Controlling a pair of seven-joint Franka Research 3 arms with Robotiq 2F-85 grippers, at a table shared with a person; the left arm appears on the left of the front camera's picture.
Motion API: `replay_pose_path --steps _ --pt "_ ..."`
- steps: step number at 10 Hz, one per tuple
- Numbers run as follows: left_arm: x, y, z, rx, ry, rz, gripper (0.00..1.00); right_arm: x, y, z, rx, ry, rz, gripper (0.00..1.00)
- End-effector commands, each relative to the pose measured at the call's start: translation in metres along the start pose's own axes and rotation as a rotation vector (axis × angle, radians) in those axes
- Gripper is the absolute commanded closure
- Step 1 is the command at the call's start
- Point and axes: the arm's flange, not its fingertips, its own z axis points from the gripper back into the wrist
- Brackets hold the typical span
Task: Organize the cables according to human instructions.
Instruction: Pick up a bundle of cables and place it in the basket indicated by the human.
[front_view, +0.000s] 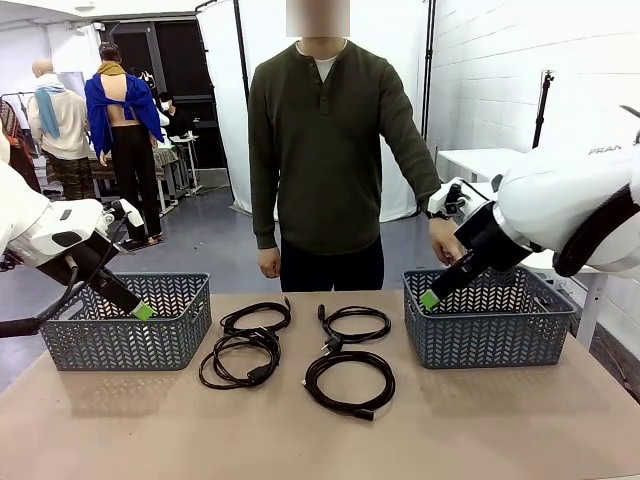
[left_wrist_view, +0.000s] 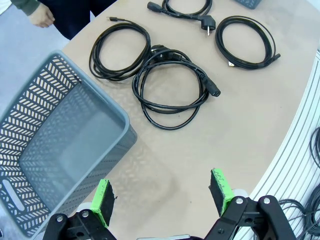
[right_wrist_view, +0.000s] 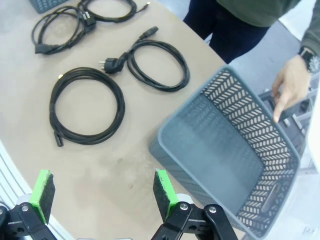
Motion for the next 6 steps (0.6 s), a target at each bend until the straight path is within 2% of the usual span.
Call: replay_pose_path --steps 1,6 --pt "-0.001 0.001 0.0 -0.007 -0.003 0.011 0.0 0.024 0.012 -0.012 0.011 0.072 0.0 0.0" --pt "-0.001 0.001 0.0 -0.007 -0.003 0.011 0.0 0.058 0.056 -0.086 -0.024 0.216 0.065 0.0"
